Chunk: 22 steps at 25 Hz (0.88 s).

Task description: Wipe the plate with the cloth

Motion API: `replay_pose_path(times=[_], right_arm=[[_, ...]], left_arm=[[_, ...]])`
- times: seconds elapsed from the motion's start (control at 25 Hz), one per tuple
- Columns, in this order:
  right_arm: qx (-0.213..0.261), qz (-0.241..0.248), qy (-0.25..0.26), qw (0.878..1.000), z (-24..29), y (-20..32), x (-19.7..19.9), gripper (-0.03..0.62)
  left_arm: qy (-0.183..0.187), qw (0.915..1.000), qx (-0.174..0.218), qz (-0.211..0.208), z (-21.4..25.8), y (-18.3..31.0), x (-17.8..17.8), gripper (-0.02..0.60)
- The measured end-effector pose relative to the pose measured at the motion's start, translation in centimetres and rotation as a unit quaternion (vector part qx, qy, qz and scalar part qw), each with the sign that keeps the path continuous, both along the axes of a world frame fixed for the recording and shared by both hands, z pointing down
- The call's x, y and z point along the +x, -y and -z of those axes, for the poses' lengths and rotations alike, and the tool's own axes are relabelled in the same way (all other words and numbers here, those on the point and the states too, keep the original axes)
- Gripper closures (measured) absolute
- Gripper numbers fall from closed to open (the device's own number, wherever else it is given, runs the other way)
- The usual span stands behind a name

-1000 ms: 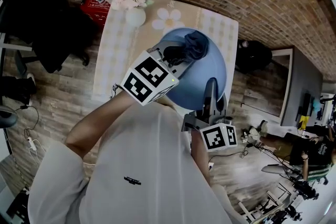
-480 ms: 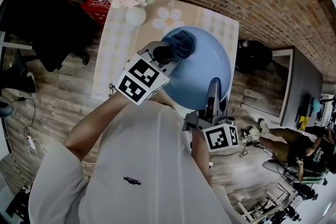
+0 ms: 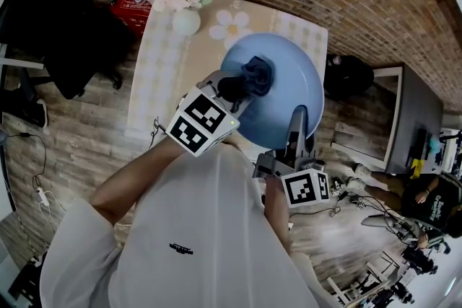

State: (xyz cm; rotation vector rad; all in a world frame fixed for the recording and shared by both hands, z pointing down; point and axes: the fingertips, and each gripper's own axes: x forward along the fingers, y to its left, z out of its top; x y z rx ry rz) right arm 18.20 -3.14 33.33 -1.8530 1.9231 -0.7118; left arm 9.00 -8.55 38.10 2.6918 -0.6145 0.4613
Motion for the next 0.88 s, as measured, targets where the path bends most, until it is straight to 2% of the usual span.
replay_pose_path(times=[0.2, 0.64, 0.76, 0.88], right_arm=[[0.004, -0.003, -0.011, 1.000, 0.3, -0.2, 0.1, 0.536], [0.002, -0.006, -0.010, 1.000, -0.1, -0.7, 0.1, 0.536], [-0.001, -0.001, -0.008, 1.000, -0.5, -0.7, -0.2, 0.536], [-0.007, 0.003, -0.007, 1.000, -0.9, -0.9, -0.4, 0.534]], left_arm=[[-0.018, 0.9994, -0.022, -0.019, 1.0, -2.0, 1.8, 0.520], [-0.066, 0.9956, -0.029, -0.061, 3.5, -4.0, 4.4, 0.520], [-0.073, 0.9945, -0.021, -0.072, 4.3, -4.4, 4.8, 0.520], [-0.081, 0.9948, -0.009, -0.061, 5.3, -4.1, 4.6, 0.520]])
